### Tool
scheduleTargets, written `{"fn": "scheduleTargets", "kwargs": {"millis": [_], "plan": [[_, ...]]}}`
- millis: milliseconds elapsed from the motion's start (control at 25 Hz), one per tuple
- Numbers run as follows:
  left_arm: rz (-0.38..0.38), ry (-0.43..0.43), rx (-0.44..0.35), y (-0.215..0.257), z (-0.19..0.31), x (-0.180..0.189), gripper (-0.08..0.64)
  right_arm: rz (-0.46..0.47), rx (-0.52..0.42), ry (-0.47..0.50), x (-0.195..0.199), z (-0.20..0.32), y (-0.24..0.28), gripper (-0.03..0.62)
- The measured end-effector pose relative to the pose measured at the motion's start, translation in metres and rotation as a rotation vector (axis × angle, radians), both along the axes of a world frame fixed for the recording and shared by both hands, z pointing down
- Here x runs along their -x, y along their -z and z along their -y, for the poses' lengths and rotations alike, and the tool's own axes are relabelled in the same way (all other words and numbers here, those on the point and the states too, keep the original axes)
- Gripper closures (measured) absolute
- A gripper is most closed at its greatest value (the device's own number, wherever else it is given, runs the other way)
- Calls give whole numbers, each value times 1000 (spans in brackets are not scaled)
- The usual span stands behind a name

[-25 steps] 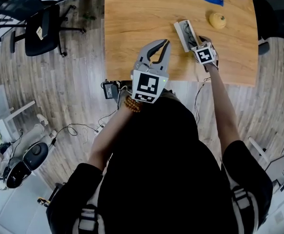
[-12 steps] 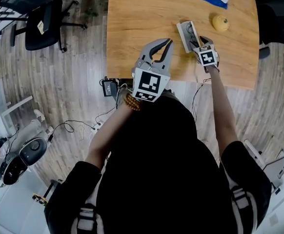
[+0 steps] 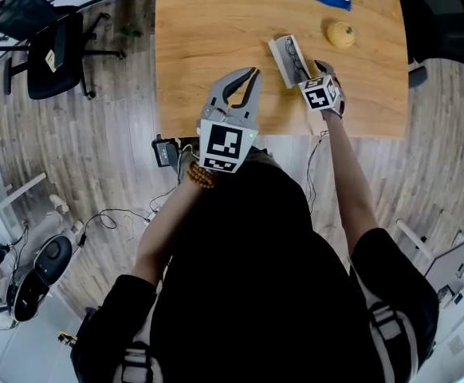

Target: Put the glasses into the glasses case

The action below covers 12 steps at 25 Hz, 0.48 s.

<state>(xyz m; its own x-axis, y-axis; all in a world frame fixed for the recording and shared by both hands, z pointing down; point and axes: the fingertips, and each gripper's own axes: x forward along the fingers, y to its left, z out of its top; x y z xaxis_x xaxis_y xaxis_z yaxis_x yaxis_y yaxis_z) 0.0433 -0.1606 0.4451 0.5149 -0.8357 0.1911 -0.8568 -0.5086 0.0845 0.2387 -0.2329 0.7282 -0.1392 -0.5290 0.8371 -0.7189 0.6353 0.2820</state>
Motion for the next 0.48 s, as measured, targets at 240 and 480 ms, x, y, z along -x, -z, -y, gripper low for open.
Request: {"fn": "scheduleTargets", "kwargs": {"millis": [240,480], "plan": [[10,-11,0,0,0,-2,528,125,-35,-2,25,2,23,353],[16,-14,-2,1,2,-2,528,94,43,45,43,-6,2,321]]}}
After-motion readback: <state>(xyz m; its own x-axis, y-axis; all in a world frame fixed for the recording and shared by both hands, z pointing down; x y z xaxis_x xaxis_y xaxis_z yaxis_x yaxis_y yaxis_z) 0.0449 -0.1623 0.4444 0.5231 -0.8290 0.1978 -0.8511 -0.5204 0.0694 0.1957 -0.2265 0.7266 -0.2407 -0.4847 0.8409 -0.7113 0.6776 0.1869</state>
